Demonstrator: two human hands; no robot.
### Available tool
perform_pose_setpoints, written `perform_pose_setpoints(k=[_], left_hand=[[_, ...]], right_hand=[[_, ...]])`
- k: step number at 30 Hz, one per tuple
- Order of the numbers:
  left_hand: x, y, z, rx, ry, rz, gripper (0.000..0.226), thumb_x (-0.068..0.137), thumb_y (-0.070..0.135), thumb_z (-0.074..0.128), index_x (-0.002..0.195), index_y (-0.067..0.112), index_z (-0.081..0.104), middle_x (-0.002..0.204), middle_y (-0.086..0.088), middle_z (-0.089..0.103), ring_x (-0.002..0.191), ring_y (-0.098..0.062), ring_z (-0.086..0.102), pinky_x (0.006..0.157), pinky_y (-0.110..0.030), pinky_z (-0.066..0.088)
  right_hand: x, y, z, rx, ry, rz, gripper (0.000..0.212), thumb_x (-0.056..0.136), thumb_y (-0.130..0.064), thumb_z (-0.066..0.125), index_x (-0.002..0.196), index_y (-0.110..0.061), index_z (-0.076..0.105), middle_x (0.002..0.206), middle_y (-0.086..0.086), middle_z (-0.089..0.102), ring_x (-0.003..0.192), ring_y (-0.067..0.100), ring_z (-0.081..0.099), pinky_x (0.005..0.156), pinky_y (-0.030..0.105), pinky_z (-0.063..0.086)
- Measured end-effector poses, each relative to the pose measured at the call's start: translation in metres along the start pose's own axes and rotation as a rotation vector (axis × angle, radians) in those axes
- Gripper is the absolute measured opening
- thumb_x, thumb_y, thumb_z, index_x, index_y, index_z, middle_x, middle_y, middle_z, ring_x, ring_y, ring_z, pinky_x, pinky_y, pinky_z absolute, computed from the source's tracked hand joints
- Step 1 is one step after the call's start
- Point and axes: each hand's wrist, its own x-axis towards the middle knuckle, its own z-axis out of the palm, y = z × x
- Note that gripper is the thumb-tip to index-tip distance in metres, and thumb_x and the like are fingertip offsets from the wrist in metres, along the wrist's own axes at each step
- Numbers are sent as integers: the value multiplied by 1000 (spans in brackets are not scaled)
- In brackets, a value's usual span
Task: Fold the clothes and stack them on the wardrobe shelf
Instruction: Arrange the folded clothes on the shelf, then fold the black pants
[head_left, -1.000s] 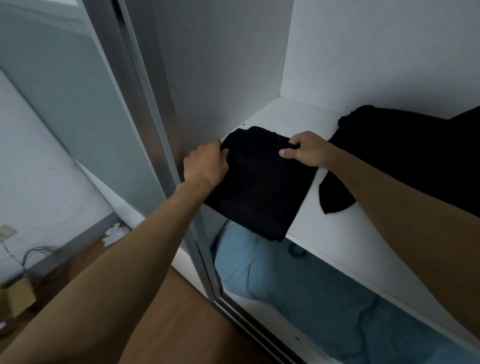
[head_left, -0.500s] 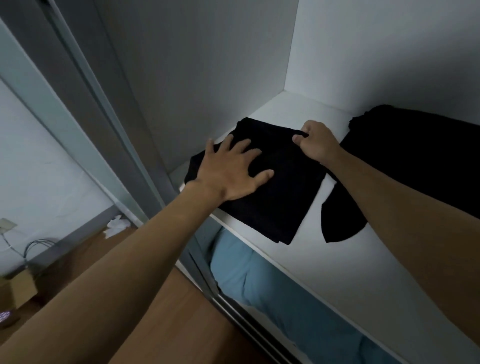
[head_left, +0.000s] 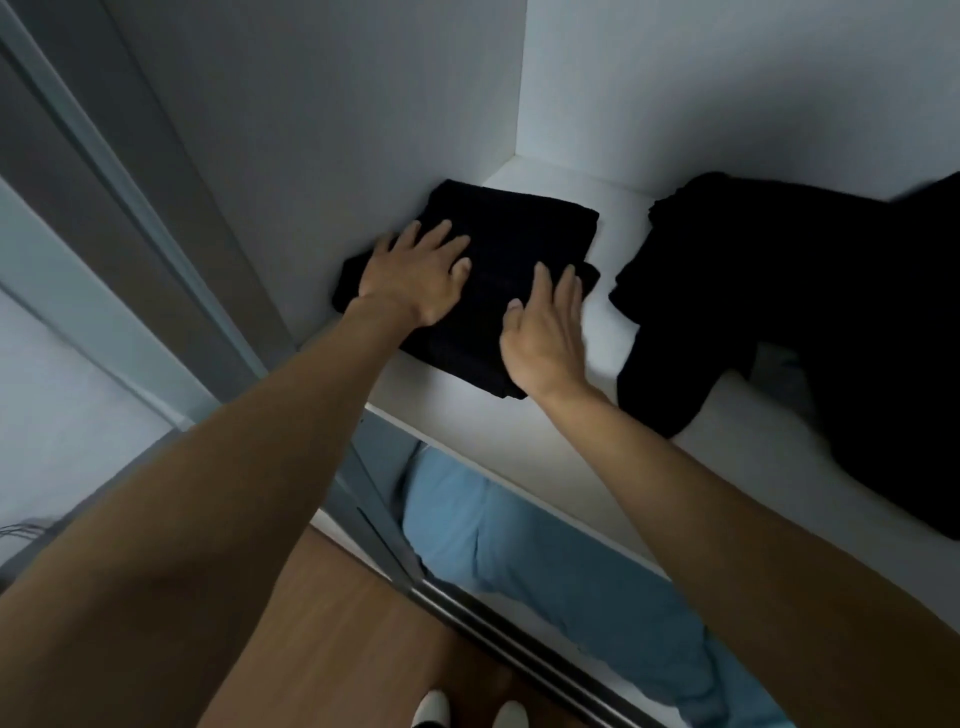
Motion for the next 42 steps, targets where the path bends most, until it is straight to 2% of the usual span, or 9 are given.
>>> perform_pose_setpoints(k=[6, 10, 16, 21, 26, 31, 37, 40, 42], left_hand=[[4, 33, -16, -259, 28, 37, 49, 102, 28, 39, 150, 18, 38, 165, -2, 18, 151, -27, 16, 123, -49, 10], [2, 113, -20, -721, 183, 264, 37, 97, 15, 49, 133, 10, 55, 152, -8, 42, 140, -23, 39, 112, -28, 27], [-21, 234, -24, -841, 61, 548, 35, 93, 10, 54, 128, 9, 57, 151, -7, 42, 139, -24, 39, 115, -32, 29], [-47, 297, -32, -780, 12, 646, 40, 91, 14, 57, 131, 17, 56, 138, -2, 54, 126, -22, 51, 108, -32, 39], [-63, 327, -50, -677, -30, 599, 24, 92, 23, 55, 112, 30, 66, 95, 14, 65, 93, -14, 64, 90, -40, 54], [-86, 354, -53, -750, -167, 482, 18, 96, 18, 55, 104, 27, 68, 98, 8, 70, 94, -15, 65, 94, -35, 53], [-119, 374, -52, -962, -244, 267, 16, 98, 21, 54, 100, 21, 70, 87, 3, 77, 75, -9, 69, 71, -21, 47], [-122, 378, -63, -1123, -405, 139, 36, 97, 48, 52, 112, 18, 68, 96, 2, 78, 87, -16, 74, 73, -31, 52], [-124, 382, -72, -1377, -635, 40, 64, 89, 68, 51, 121, 13, 62, 110, -7, 76, 99, -25, 74, 83, -41, 55]], right_hand=[[0, 2, -47, -33, -253, 3, 57, 105, -28, 38, 156, -12, 19, 162, 14, 19, 149, 28, 20, 119, 37, 23], [-26, 23, -121, 27, 87, -37, 37, 96, -13, 51, 132, -10, 57, 133, 6, 60, 122, 19, 54, 103, 27, 41], [-97, 116, -262, -306, 592, 128, 29, 85, -7, 59, 114, -7, 65, 119, 9, 65, 116, 26, 57, 105, 33, 40], [-134, 188, -328, -289, 422, 500, 70, 85, -41, 71, 144, -15, 42, 143, 10, 50, 133, 29, 47, 111, 45, 39], [-132, 226, -335, -187, 417, 428, 86, 83, -46, 73, 152, -19, 31, 151, 10, 41, 137, 30, 41, 112, 45, 38], [-119, 255, -359, -248, 358, 467, 82, 83, -52, 69, 151, -26, 31, 151, 6, 41, 138, 37, 35, 109, 56, 34], [-119, 273, -379, -33, 399, 203, 24, 100, -25, 55, 117, -11, 65, 117, 11, 65, 114, 32, 57, 101, 47, 38], [-137, 254, -375, 190, 503, -43, 22, 99, -18, 55, 118, -11, 65, 116, 2, 66, 112, 17, 59, 102, 27, 42], [-160, 237, -364, 206, 312, -208, 24, 97, -12, 58, 119, -12, 66, 117, -5, 65, 110, 4, 57, 97, 8, 38]])
